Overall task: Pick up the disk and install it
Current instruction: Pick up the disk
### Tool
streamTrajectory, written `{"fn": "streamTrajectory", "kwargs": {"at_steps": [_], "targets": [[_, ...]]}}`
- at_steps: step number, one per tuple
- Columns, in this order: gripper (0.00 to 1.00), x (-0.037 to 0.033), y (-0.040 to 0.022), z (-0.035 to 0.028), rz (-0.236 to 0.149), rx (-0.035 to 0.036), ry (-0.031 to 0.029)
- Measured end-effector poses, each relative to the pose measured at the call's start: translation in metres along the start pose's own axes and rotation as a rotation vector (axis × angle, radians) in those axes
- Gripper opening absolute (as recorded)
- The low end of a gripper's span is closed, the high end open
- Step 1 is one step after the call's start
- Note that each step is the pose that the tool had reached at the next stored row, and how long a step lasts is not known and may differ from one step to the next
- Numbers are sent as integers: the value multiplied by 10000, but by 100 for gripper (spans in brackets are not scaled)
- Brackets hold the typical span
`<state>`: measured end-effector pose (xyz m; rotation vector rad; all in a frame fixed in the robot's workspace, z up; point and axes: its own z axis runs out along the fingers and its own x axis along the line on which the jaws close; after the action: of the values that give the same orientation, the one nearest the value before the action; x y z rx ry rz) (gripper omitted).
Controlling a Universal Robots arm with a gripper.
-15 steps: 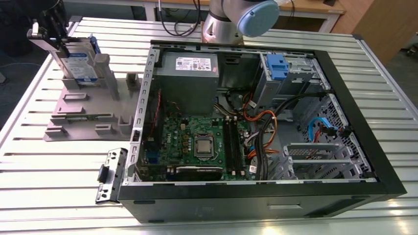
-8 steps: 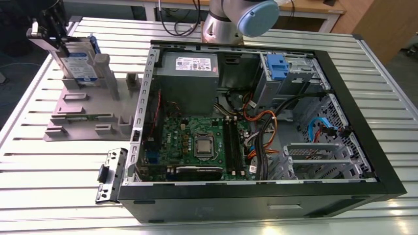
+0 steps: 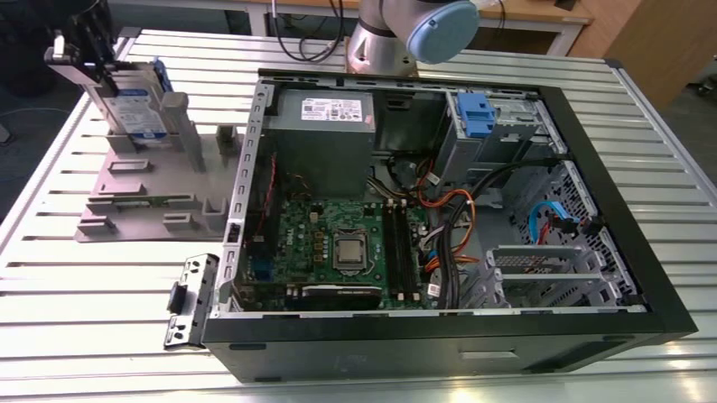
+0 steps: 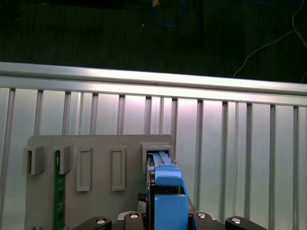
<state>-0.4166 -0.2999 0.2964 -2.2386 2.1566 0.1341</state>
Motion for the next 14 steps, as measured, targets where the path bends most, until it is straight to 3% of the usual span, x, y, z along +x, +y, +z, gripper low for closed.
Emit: {"fn": "streamTrajectory", "kwargs": {"at_steps": [14], "targets": [[36, -3, 1, -37, 0, 0, 0]]}}
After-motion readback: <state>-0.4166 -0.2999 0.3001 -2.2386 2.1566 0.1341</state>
